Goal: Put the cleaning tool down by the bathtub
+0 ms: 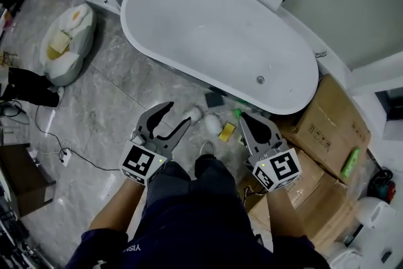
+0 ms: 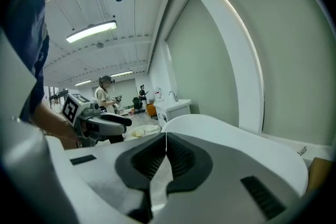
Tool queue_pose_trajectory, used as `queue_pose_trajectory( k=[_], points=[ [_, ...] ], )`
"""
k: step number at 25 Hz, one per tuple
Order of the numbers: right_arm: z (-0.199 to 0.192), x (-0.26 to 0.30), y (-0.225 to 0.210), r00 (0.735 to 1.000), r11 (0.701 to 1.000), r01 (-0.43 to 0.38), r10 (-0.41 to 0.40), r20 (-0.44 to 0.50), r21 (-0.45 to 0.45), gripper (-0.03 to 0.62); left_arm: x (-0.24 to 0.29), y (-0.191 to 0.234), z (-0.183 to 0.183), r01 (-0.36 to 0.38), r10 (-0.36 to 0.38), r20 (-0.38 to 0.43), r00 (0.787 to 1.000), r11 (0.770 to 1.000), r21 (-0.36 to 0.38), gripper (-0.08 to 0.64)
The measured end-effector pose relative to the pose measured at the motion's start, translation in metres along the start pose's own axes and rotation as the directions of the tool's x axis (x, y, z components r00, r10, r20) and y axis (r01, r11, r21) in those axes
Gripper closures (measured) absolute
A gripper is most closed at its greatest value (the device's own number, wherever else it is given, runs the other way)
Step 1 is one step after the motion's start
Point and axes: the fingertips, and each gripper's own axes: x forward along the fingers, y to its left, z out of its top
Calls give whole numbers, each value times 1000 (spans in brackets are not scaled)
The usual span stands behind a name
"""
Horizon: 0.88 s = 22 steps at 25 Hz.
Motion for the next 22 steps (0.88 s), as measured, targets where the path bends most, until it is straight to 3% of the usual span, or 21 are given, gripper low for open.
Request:
queue_pose_trajectory(
  k=[7, 16, 22],
  points=[
    [27, -22, 5, 999, 1000, -12, 12, 48, 8, 584, -15, -19, 52, -23, 22, 65, 998, 1000, 21, 324],
    [62, -53, 36, 994, 999, 1, 4, 112, -38, 584, -50, -52, 91, -13, 3, 140, 990, 997, 70, 358],
    [77, -67, 48, 989, 999, 10, -3, 148, -52, 586, -60, -66, 108, 6, -22, 171, 985, 995, 97, 418]
  ],
)
